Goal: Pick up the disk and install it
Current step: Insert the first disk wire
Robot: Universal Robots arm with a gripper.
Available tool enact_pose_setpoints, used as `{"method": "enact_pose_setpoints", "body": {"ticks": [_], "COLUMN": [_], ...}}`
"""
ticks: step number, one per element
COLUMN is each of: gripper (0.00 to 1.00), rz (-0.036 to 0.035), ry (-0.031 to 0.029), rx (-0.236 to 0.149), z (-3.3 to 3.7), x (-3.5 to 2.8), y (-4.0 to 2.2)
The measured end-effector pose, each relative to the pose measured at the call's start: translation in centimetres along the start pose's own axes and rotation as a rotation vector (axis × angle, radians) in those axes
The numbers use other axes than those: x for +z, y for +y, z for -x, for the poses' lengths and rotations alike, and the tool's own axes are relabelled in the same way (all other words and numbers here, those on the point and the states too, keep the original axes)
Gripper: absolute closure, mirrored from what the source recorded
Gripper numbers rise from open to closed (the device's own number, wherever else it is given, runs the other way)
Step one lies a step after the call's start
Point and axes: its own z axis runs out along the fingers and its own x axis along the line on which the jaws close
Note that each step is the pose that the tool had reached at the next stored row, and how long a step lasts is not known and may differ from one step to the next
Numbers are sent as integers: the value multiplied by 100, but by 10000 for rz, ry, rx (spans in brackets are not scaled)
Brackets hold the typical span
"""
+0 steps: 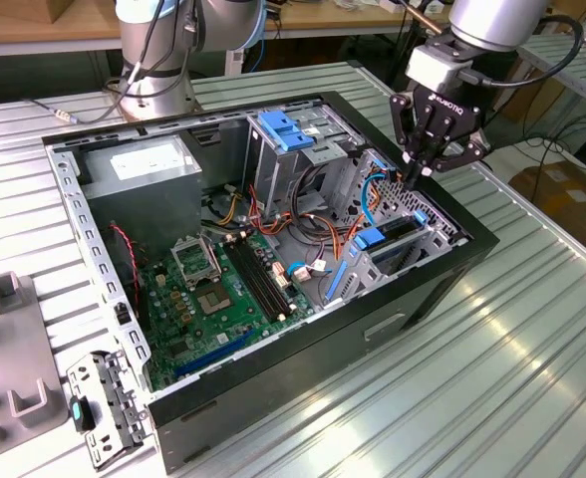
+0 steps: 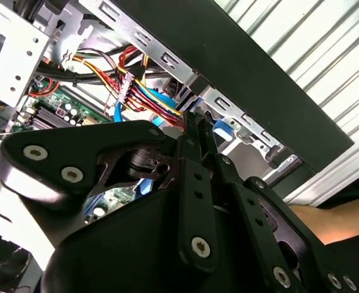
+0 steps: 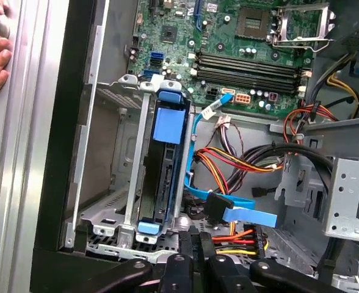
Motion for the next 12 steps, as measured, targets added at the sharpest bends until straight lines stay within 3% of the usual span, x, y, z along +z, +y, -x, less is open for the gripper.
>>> {"method": "enact_pose_setpoints", "body": {"ticks": [6, 12], "gripper": [84, 84], "rz": [10, 61], "ry": [2, 14], "rx": [220, 1244], "z": [10, 13], "x": [51, 101], "y": [57, 60]}}
